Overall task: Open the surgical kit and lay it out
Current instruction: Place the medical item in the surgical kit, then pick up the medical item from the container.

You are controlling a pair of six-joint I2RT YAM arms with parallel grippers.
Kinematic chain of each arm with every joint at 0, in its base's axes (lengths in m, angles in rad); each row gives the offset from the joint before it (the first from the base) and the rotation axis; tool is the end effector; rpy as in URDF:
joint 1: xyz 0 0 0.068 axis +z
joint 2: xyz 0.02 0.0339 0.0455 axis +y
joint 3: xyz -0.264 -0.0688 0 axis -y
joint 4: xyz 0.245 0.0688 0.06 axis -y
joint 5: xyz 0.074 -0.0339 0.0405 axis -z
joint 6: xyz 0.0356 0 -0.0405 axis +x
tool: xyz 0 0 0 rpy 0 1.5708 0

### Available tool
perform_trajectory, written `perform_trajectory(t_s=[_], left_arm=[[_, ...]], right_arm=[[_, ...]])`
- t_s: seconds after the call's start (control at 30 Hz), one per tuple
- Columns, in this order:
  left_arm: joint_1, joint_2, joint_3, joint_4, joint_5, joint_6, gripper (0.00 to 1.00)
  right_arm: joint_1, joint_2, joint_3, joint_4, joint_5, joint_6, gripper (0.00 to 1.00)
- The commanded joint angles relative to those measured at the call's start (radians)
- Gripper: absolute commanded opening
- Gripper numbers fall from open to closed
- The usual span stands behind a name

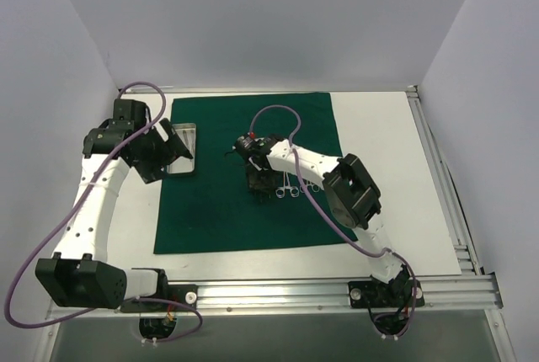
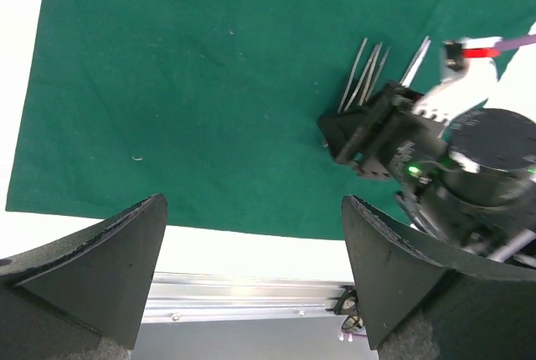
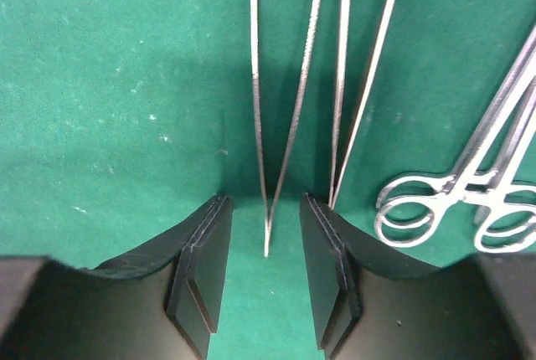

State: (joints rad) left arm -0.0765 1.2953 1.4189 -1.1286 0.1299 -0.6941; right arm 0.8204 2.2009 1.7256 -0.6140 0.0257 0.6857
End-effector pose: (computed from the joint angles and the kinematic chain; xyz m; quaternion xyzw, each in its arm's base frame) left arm 0.2415 -0.0231 0.3650 -0.2740 0.9184 -0.1624 0.2347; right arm 0.3223 0.3443 0.1709 -0.0623 0.9691 0.1539 0.1825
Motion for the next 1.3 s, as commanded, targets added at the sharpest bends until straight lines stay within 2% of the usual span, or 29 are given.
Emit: perform_trajectory(t_s=[0.0, 0.17, 0.23, 0.27, 0.3, 0.4, 0.5, 0.77, 1.0, 1.13, 1.27], left_arm=[[0.003, 0.012, 0.023, 0.004, -0.033, 0.031, 0.94], [0.003, 0.09, 0.064, 0.027, -0.068, 0.102, 0.94], [0.001, 0.119, 0.075, 0.05, -0.072, 0.137, 0.99], [0.003, 0.155, 0.09, 0.055, -0.09, 0.145, 1.0], [0.003, 0.173, 0.098, 0.064, -0.093, 0.159, 0.95], [0.001, 0.242, 0.133, 0.093, -0.107, 0.186, 0.91], [0.001, 0.344, 0.211, 0.105, -0.121, 0.24, 0.87], [0.004, 0.686, 0.462, 0.052, -0.225, 0.346, 0.7], [0.015, 0.87, 0.612, 0.085, -0.239, 0.387, 0.54], [0.024, 0.97, 0.721, 0.073, -0.222, 0.393, 0.49], [0.026, 1.056, 0.801, 0.069, -0.23, 0.387, 0.49]], right_arm=[[-0.024, -0.082, 0.077, -0.09, 0.022, -0.034, 0.4], [-0.066, -0.144, 0.222, -0.157, 0.06, -0.086, 0.4], [-0.104, -0.176, 0.303, -0.207, 0.062, -0.126, 0.4], [-0.122, -0.193, 0.322, -0.207, 0.016, -0.139, 0.39], [-0.141, -0.213, 0.336, -0.199, -0.009, -0.153, 0.39], [-0.213, -0.299, 0.393, -0.188, -0.097, -0.181, 0.39], [-0.286, -0.316, 0.425, -0.227, -0.128, -0.201, 0.38], [-0.457, -0.383, 0.377, -0.286, -0.135, -0.238, 0.36], [-0.578, -0.432, 0.347, -0.342, -0.096, -0.245, 0.36], [-0.604, -0.449, 0.302, -0.348, -0.086, -0.235, 0.36], [-0.616, -0.446, 0.296, -0.36, -0.087, -0.216, 0.36]])
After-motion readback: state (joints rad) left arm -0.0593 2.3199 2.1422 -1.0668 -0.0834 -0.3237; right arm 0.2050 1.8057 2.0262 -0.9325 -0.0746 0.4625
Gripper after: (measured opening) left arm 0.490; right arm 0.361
